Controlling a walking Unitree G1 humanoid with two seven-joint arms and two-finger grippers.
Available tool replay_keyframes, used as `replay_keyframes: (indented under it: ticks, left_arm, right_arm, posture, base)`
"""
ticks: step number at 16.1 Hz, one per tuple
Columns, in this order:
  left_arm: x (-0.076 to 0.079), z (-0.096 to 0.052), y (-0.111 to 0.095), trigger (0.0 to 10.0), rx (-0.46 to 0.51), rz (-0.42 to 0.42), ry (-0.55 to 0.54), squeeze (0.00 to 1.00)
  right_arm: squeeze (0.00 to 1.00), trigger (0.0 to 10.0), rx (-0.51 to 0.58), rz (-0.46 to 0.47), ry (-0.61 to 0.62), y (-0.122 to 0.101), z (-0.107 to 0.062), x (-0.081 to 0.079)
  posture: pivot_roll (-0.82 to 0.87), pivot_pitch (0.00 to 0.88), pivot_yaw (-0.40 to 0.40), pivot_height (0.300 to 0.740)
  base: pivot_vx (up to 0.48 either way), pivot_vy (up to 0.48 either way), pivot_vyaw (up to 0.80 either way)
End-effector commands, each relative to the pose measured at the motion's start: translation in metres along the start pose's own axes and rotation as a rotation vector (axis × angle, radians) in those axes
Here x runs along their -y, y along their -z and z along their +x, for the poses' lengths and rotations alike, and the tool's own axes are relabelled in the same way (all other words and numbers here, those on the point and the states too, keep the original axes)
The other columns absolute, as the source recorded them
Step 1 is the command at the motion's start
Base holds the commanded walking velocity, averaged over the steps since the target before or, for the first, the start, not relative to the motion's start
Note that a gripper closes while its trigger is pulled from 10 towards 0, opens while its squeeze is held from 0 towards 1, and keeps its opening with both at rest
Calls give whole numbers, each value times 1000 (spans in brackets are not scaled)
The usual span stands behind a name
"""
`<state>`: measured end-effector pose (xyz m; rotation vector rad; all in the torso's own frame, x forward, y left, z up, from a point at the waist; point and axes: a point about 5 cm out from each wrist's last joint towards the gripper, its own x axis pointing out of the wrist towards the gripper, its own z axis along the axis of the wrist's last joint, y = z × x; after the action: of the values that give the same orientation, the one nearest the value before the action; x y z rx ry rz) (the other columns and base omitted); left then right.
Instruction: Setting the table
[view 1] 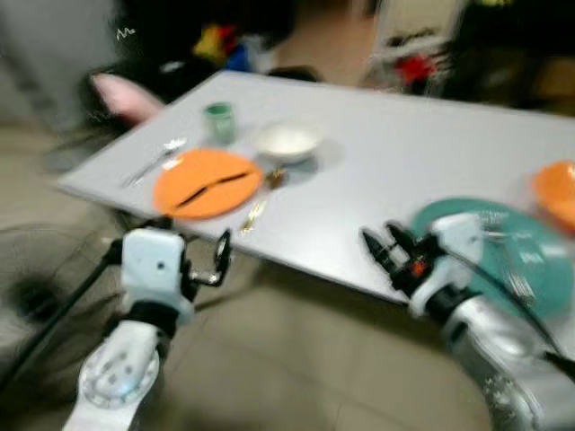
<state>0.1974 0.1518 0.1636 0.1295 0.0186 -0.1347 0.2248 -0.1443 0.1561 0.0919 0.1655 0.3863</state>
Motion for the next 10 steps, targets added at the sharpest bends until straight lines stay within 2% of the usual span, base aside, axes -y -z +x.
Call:
replay_keyframes:
  ticks: [1,10]
  left_arm:
    - [-6,-1,0,10000,-4,18,-28,0]
    - [-7,-1,-1,10000,-4,8,-37,0]
  right_arm:
    - [0,10000,4,15,-22,-1,4,-6]
    - [0,10000,3,26,-23,0,6,-5]
  posture:
    - [-76,0,89,740]
    - [-73,0,87,740]
  base:
    - [0,0,800]
    - [0,0,800]
